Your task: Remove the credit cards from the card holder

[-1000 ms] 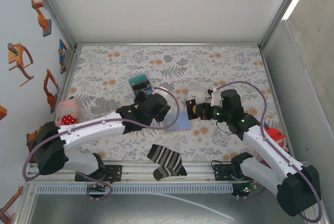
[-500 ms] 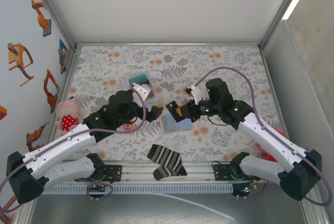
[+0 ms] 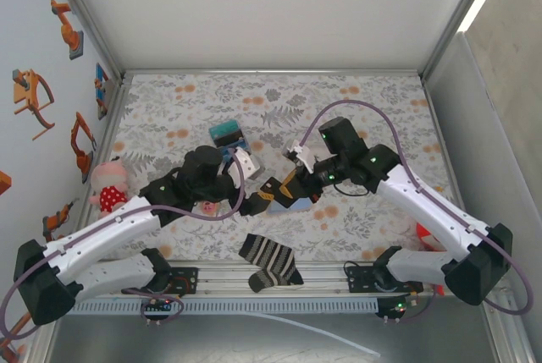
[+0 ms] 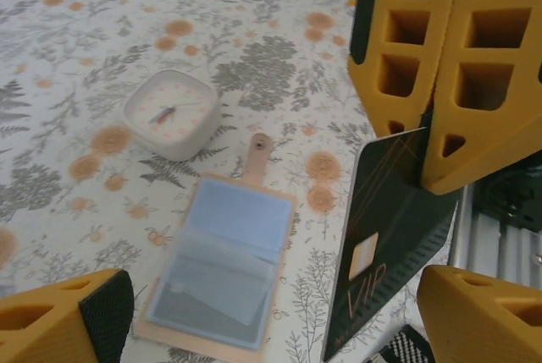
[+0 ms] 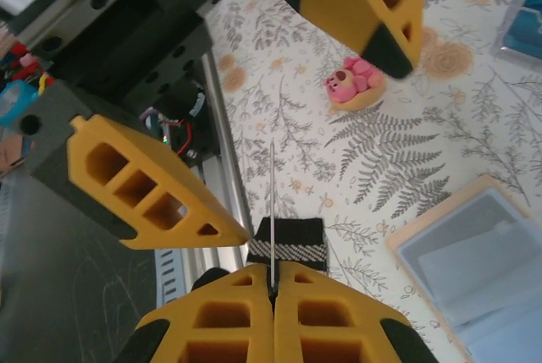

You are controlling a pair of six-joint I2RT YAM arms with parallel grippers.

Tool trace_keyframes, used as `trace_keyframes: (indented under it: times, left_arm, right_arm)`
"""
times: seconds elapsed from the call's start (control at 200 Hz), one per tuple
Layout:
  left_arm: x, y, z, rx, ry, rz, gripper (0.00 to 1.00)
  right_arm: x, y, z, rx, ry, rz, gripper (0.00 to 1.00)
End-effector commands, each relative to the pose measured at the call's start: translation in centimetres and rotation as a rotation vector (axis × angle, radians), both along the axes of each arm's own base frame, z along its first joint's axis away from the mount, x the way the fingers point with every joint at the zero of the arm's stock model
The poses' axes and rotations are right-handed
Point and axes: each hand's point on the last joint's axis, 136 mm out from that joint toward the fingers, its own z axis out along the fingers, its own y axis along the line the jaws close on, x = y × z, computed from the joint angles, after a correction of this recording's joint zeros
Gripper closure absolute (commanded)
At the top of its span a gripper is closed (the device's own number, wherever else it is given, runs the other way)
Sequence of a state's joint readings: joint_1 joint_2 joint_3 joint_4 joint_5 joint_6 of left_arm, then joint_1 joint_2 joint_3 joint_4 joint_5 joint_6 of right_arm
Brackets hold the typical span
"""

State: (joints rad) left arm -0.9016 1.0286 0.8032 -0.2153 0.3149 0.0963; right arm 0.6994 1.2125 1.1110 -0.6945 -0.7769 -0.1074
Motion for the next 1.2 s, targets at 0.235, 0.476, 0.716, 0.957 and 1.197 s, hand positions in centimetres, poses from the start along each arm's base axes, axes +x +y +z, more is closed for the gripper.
trace_keyframes:
  times: [0.235,0.476,0.716,0.957,1.197]
  left_arm:
    - [-1.9,-2.1,0.5,-0.019,0.084,-0.169,0.68]
    - [-2.0,-2.0,0.3,-0.016,0.093,-0.168,1.0]
    - [-0.2,-0.2,1.1,-0.058,0.007,-0.005,1.0]
    - [1.8,3.1,4.1,-0.294,-0.057,0.266,1.0]
    - [0.0,3.0,6.3,-0.49,0.046,0.221,1.0]
  right_arm:
    - [-1.6,0.0,0.5,-0.009,-0.019,0.118,1.0]
    - [-0.3,-0.2,0.3,-0.02,-0.072,0.04,0.88]
    - [2.3,-1.1,1.7,0.033,-0.172,-0.188,0.61]
    - [3.6,-0.9,4.2,0.265,-0.153,-0.367,0.52]
    - [3.7,0.5,6.4,0.493,-0.121,-0.345,0.51]
